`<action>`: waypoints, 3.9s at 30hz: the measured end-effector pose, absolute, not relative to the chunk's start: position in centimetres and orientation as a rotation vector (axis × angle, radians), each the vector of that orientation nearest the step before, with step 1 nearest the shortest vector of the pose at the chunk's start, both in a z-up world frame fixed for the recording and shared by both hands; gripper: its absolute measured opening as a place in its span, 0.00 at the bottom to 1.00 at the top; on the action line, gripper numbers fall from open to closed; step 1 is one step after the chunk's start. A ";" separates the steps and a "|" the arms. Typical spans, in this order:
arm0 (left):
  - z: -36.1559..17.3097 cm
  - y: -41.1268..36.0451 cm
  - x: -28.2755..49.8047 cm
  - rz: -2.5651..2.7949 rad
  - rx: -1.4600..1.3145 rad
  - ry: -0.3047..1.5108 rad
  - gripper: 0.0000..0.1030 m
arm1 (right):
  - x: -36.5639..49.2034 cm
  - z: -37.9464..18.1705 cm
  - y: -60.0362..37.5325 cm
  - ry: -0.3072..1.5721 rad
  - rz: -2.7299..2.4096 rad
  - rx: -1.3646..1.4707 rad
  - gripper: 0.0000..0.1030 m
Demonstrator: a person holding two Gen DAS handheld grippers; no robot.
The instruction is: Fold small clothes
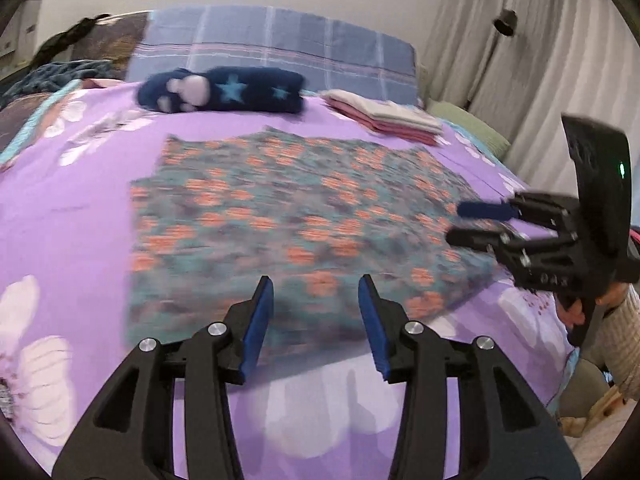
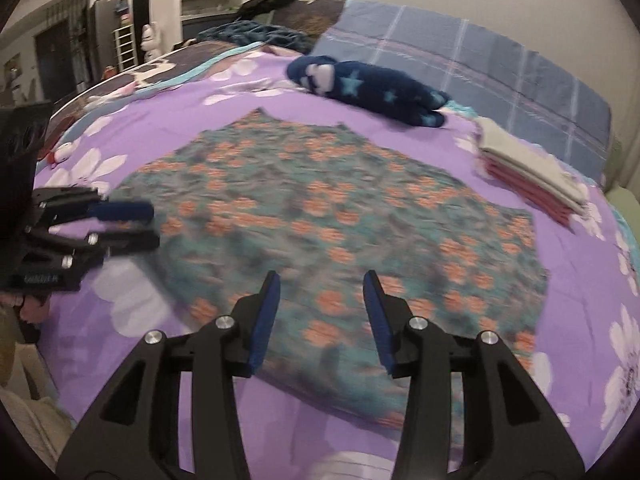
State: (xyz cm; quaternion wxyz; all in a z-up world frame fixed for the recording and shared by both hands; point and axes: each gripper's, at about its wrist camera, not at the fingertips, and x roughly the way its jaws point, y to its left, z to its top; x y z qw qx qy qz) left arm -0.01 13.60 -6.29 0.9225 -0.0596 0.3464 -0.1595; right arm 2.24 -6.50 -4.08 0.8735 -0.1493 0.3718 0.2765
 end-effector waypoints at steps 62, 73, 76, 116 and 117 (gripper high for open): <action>-8.7 27.2 7.3 -0.434 -0.307 0.842 0.37 | -5.6 -8.6 13.2 0.597 0.814 -0.765 0.50; -10.3 28.4 17.9 -0.397 -0.438 0.924 0.01 | -4.5 -10.0 16.8 0.555 0.727 -0.817 0.05; -7.6 27.9 17.4 -0.438 -0.412 0.813 0.01 | -5.0 -9.1 16.5 0.552 0.751 -0.779 0.05; -10.4 26.1 16.2 -0.427 -0.430 0.908 0.41 | 0.0 -6.8 2.6 0.795 0.618 -0.234 0.40; -10.6 25.6 15.9 -0.428 -0.399 0.911 0.42 | 0.7 -7.6 2.2 0.839 0.581 -0.227 0.41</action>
